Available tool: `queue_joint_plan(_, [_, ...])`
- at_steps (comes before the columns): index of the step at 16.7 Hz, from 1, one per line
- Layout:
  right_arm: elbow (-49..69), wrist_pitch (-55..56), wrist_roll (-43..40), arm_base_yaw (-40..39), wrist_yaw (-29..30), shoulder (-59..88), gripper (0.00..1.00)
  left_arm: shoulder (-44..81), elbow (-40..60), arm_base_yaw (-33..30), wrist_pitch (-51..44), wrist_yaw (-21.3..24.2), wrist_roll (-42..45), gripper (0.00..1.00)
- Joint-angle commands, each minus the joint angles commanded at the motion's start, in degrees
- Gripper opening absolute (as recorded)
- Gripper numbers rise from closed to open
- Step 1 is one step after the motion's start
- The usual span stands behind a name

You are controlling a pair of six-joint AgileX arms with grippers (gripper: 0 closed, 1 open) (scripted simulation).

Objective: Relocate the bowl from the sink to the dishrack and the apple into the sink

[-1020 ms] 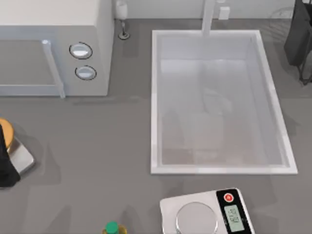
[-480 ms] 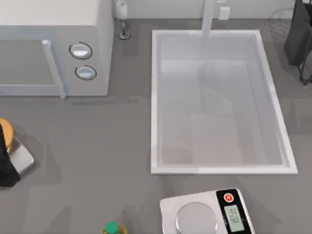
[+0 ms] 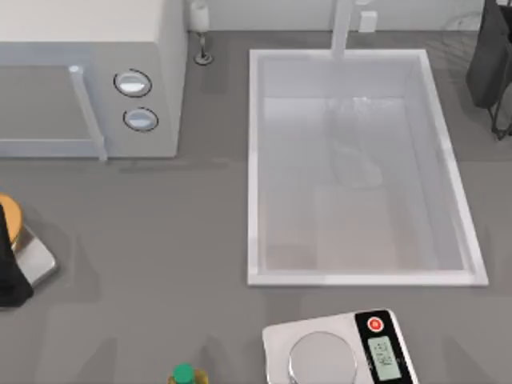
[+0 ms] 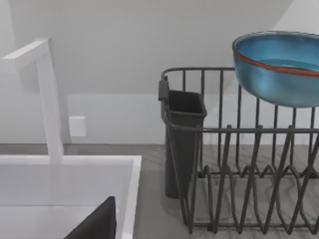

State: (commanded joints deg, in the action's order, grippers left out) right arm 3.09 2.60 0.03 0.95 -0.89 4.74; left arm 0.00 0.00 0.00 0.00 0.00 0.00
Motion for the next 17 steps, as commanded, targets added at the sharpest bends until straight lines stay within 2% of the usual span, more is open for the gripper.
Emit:
queue_joint_plan(4, [-3.1, -2.6, 0.0, -1.0, 0.9, -4.7, 1.0, 0.0, 0.0, 0.0, 0.0, 0.0, 0.0, 1.0])
queue_joint_plan(17, [-3.1, -2.6, 0.0, -1.0, 0.9, -4.7, 1.0, 0.0, 0.0, 0.0, 0.0, 0.0, 0.0, 1.0])
